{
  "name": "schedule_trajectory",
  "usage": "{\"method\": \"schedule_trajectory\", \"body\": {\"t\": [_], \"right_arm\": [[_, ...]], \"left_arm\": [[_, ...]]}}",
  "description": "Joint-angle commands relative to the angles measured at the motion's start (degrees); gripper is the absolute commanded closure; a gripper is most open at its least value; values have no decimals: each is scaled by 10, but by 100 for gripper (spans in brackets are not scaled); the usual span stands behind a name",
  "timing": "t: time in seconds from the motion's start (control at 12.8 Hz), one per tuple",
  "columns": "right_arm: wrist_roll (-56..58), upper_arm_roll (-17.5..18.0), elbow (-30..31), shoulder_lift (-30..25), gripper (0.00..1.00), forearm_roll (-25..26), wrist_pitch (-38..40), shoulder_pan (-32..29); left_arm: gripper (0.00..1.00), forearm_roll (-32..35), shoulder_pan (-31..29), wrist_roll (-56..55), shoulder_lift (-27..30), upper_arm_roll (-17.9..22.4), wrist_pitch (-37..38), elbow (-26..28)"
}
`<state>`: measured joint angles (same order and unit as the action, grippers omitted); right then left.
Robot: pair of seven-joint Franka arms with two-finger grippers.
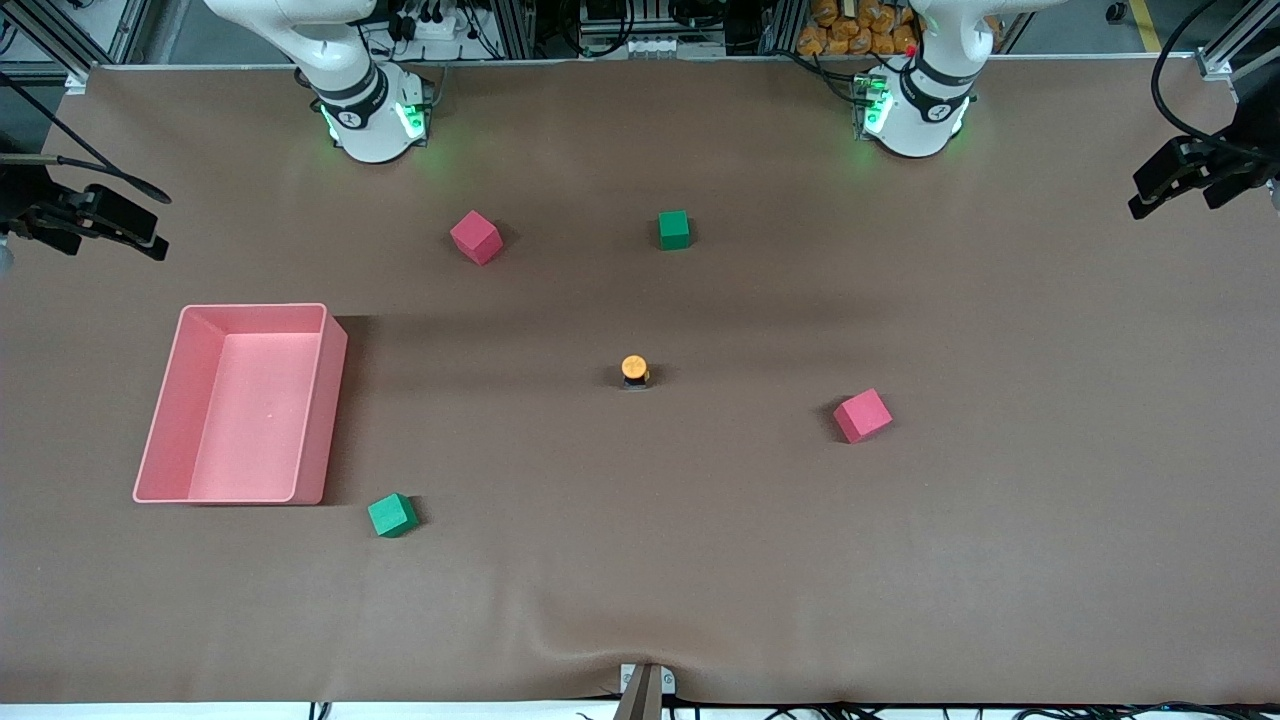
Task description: Place and upright button with both arms
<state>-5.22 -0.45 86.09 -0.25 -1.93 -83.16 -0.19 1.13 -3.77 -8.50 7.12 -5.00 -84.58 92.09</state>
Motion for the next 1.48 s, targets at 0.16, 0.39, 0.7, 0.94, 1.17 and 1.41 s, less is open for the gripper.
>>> {"method": "schedule_trajectory", "body": {"t": [0.16, 0.39, 0.7, 0.94, 1.17, 1.41], "right_arm": [[7, 2, -12, 5, 0, -14, 10, -9], [7, 2, -11, 5, 0, -14, 11, -7], [7, 2, -12, 5, 0, -14, 11, -8], [7, 2, -12, 5, 0, -14, 11, -7], [7, 2, -12, 5, 0, -14, 10, -8], [7, 2, -12, 5, 0, -14, 12, -7]], "left_arm": [[22, -10, -5, 11, 2, 0, 6, -13], [22, -5, -5, 9, 0, 0, 9, -15], [22, -5, -6, 8, 1, 1, 9, -14], [22, -4, -5, 9, 2, 4, 9, -15], [22, -3, -5, 11, 5, 16, 12, -14], [22, -4, -5, 11, 9, 16, 13, -14]]}}
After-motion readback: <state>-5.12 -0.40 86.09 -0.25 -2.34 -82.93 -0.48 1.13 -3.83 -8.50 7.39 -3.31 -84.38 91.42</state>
